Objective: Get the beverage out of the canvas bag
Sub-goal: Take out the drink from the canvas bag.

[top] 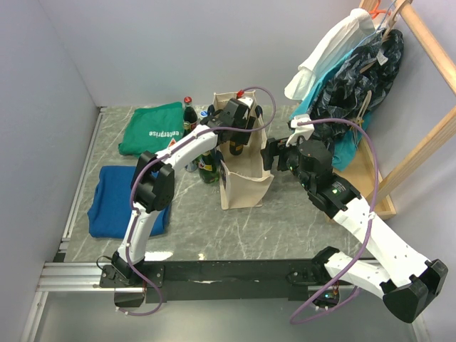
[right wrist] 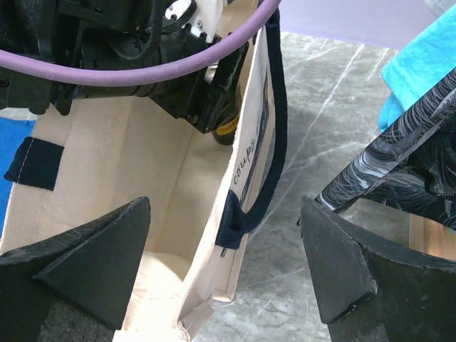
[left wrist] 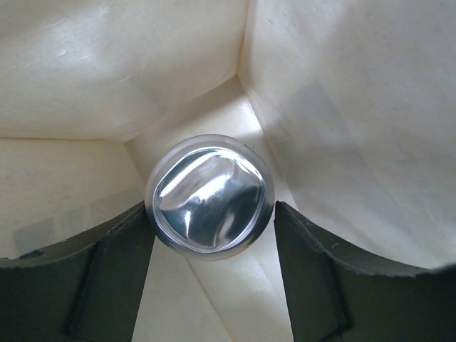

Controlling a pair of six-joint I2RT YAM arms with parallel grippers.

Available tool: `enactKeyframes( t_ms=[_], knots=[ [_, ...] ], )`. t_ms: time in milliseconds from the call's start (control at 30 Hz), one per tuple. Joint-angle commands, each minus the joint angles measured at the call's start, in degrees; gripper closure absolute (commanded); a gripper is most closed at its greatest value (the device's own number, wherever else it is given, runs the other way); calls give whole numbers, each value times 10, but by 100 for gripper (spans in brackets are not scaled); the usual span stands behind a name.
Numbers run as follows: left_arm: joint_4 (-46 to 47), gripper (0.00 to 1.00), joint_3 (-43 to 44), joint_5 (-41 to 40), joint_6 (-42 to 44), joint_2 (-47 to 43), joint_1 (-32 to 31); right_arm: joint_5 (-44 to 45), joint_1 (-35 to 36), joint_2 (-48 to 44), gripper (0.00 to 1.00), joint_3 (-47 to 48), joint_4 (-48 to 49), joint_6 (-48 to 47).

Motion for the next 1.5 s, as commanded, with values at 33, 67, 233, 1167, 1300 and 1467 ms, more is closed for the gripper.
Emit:
enactKeyframes(
  t_ms=[33, 67, 233, 1167, 1300, 1467],
  knots=[
    [10, 38, 1, 2, -8, -14, -3, 0, 1, 1, 9, 1, 21, -4],
    [12, 40, 1, 2, -8, -15, -3, 0, 1, 0, 9, 1, 21, -4],
    [17, 66, 2, 2, -6, -14, -3, 1, 1, 2, 9, 1, 23, -5],
    [74, 22, -10, -14, -17, -21, -3, 2, 1, 10, 9, 1, 23, -6],
    [78, 21, -11, -19, -16, -30, -3, 2, 1, 10, 9, 1, 23, -6],
    [73, 21, -14, -20, -16, -37, -3, 3, 1, 11, 9, 1, 23, -6]
  ],
)
